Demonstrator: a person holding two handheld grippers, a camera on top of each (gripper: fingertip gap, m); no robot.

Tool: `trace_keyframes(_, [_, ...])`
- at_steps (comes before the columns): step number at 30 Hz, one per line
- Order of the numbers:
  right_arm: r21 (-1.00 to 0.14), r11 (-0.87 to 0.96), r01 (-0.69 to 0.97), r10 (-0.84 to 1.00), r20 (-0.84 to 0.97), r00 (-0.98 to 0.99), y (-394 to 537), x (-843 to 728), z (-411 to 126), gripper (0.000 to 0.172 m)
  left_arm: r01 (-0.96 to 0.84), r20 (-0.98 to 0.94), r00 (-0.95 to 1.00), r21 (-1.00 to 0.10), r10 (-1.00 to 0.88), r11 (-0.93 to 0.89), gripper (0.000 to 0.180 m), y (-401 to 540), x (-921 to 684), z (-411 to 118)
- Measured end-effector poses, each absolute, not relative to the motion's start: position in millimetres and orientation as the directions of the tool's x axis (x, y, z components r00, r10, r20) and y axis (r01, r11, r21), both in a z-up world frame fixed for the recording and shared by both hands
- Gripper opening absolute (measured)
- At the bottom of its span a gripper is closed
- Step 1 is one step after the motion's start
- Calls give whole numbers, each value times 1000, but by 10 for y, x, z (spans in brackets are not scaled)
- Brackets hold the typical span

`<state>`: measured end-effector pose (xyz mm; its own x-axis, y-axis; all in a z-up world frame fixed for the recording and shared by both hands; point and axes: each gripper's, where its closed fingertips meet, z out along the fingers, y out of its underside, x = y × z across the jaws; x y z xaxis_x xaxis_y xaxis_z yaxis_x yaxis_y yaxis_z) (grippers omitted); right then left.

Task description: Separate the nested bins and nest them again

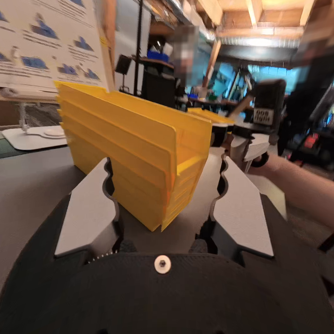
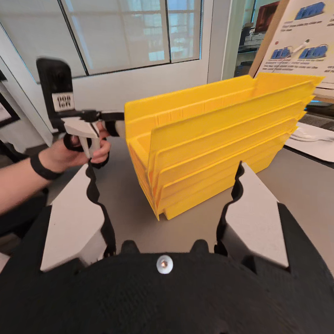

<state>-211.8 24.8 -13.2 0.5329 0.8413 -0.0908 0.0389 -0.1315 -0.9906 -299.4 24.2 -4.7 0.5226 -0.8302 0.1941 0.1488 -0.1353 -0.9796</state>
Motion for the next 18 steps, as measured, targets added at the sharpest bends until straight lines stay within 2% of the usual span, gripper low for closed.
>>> trace_keyframes(4, [-981,-119,154,834,-15,551,357,-2231,-467,146,-46,59,521,-994,-851,-97,120,355,-2817,-317])
trace_keyframes(6, [-975,-148,165,846,-38,531,406,-2275,-554,140,-71,44,495,-993,-868,-90,110,359,-2784,-361])
trace_keyframes(8, [-971,-175,161,865,-74,496,409,-2323,-586,124,-107,49,477,-988,-878,-114,95,382,-2781,-450])
trace_keyframes(9, [-969,-186,162,867,-85,491,418,-2334,-596,119,-117,53,490,-985,-870,-126,87,429,-2804,-489])
trace_keyframes(12, [-965,-195,174,856,-81,510,469,-2343,-613,103,-81,126,442,-980,-888,-180,78,398,-2762,-512])
trace_keyframes(18, [-964,-180,194,842,-49,537,503,-2413,-618,100,-52,139,455,-982,-880,-182,79,404,-2791,-516])
